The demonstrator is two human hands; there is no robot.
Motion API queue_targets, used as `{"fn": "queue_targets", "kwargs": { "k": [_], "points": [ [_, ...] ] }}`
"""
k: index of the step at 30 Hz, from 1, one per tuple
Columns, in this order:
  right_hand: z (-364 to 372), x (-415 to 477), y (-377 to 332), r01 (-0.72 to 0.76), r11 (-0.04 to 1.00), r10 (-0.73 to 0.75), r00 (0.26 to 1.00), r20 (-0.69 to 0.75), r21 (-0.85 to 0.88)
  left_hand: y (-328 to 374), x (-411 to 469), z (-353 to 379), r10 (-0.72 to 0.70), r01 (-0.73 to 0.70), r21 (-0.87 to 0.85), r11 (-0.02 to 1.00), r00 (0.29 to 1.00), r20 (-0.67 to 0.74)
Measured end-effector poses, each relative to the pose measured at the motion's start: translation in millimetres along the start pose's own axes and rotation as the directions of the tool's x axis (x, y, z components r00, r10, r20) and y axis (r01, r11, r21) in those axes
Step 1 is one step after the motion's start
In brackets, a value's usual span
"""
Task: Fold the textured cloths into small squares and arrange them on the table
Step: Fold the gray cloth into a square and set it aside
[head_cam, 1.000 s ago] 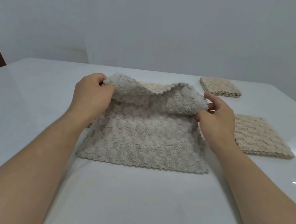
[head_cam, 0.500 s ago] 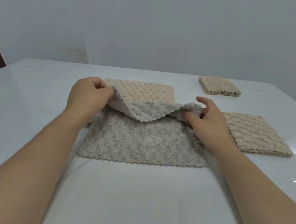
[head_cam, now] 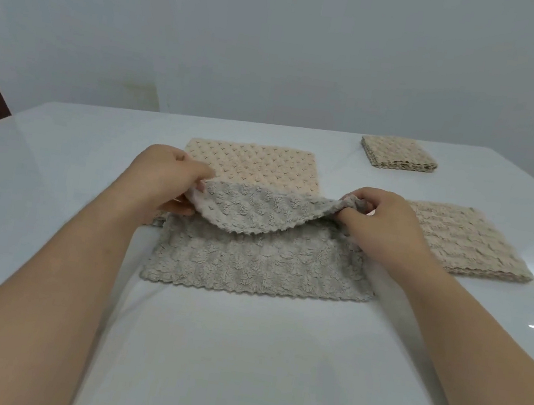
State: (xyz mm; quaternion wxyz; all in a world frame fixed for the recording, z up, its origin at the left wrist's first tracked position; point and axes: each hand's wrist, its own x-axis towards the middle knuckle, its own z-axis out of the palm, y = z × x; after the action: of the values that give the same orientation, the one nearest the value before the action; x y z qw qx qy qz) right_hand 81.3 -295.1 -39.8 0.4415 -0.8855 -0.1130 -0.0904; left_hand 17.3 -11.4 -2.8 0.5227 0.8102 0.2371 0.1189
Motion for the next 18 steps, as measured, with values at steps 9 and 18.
{"fn": "queue_targets", "kwargs": {
  "k": [9, 18],
  "points": [
    [-10, -9, -10, -0.052, 0.992, 0.053, 0.999, -0.006, 0.117, 1, 4, -28, -0.027, 0.046, -0.062, 0.997, 0.959, 0.283],
    [-10, -14, -19, -0.087, 0.992, 0.08, 0.994, 0.073, 0.095, -3, 2, -44, -0.078, 0.044, 0.083, 0.996, 0.876, 0.476]
  ]
}}
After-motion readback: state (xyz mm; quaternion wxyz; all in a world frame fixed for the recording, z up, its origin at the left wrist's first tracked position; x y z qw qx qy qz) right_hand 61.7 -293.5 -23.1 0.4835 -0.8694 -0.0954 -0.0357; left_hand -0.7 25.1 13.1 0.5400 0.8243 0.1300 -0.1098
